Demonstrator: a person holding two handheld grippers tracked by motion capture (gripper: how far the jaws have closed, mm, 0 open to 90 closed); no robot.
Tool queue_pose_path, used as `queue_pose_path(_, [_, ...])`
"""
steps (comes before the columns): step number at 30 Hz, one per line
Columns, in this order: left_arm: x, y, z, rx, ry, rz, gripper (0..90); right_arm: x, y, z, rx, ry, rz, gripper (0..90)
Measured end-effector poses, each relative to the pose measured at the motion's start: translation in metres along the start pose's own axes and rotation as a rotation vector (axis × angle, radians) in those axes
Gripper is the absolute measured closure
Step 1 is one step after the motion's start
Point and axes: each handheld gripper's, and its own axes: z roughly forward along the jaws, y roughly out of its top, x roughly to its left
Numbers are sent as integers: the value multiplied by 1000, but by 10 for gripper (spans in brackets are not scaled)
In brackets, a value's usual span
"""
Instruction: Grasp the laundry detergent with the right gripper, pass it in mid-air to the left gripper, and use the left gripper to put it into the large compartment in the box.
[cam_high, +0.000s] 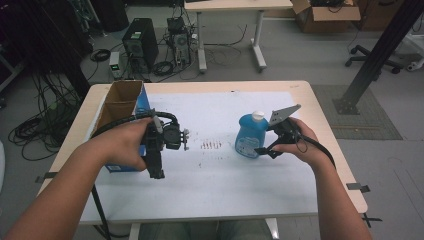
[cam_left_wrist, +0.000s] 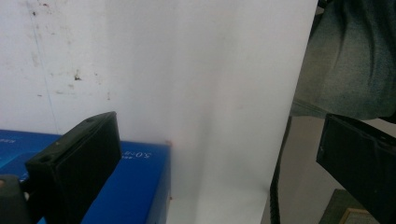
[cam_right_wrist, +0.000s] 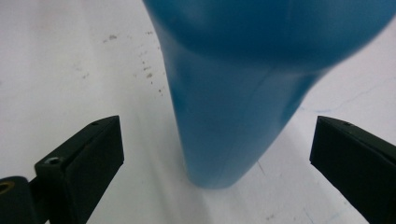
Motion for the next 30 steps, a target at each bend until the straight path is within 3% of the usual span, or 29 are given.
queue_pose_path(15, [-1, 1, -2, 1, 1, 2, 4, 1, -4, 16, -91, -11, 17, 26])
queue_pose_path(30, [0, 1, 1, 11, 7, -2, 4, 3, -11, 23, -145, -45, 44, 34])
